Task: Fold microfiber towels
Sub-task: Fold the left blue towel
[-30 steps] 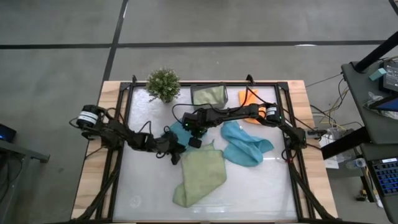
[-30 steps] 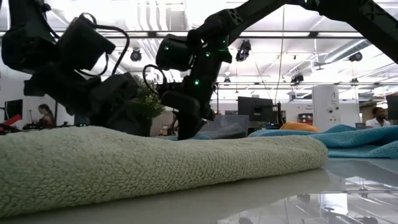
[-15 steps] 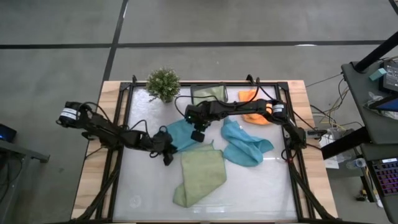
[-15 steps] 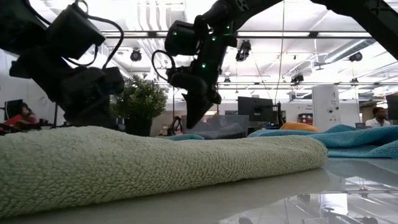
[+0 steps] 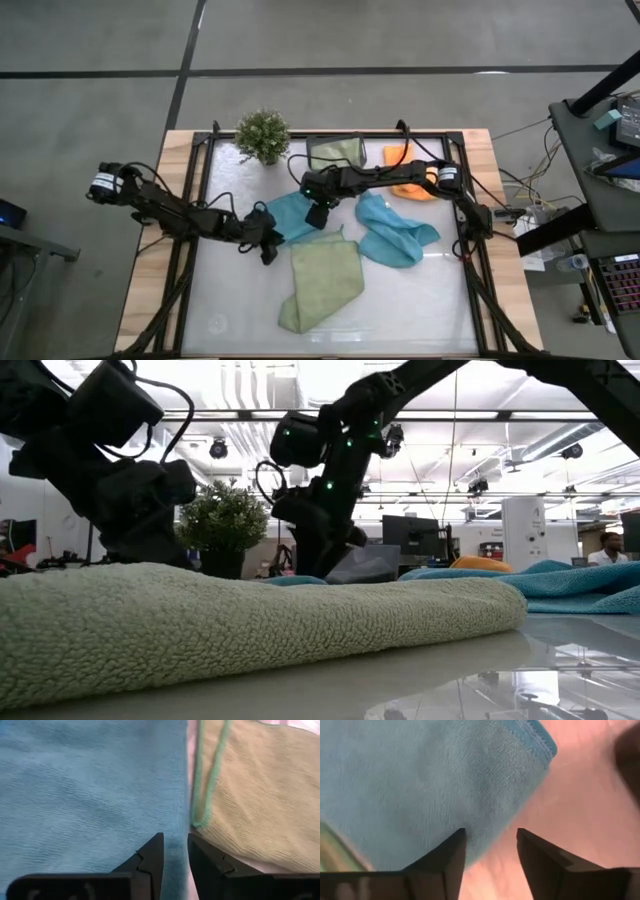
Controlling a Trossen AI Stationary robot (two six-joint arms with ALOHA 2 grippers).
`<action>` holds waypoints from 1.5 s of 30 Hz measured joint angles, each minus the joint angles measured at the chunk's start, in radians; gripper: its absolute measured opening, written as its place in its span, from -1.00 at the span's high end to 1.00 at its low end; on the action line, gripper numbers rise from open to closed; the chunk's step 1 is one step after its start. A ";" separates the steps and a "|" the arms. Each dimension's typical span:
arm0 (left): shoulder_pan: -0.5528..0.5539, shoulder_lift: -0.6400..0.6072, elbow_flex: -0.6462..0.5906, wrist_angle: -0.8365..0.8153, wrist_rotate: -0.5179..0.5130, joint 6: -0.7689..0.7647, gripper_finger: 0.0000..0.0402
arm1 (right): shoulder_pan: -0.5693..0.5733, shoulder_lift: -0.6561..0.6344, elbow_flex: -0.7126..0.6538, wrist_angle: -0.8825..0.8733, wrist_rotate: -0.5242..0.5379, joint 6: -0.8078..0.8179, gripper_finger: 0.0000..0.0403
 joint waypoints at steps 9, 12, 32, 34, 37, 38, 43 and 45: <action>0.000 0.001 0.000 0.001 -0.031 0.021 0.64 | 0.000 -0.075 -0.181 0.231 0.001 0.058 -0.01; 0.001 0.001 -0.001 0.001 -0.059 0.022 0.64 | -0.002 -0.129 -0.268 0.365 -0.006 0.067 -0.01; 0.002 0.000 -0.012 0.000 -0.155 0.023 0.64 | -0.081 -0.218 -0.342 0.382 -0.135 0.111 -0.01; 0.001 0.000 -0.012 -0.004 -0.155 0.023 0.64 | -0.093 -0.218 -0.346 0.383 -0.187 0.132 -0.01; 0.002 0.000 -0.012 -0.014 -0.155 0.023 0.64 | -0.100 -0.218 -0.351 0.386 -0.205 0.159 -0.01; 0.002 0.000 -0.012 -0.015 -0.156 0.023 0.64 | -0.100 -0.217 -0.352 0.387 -0.205 0.165 -0.01; 0.001 0.015 -0.013 -0.015 -0.169 0.023 0.64 | -0.094 -0.191 -0.354 0.399 -0.208 0.197 -0.01; 0.002 0.029 -0.013 -0.013 -0.173 0.022 0.64 | -0.090 -0.171 -0.354 0.398 -0.208 0.203 -0.01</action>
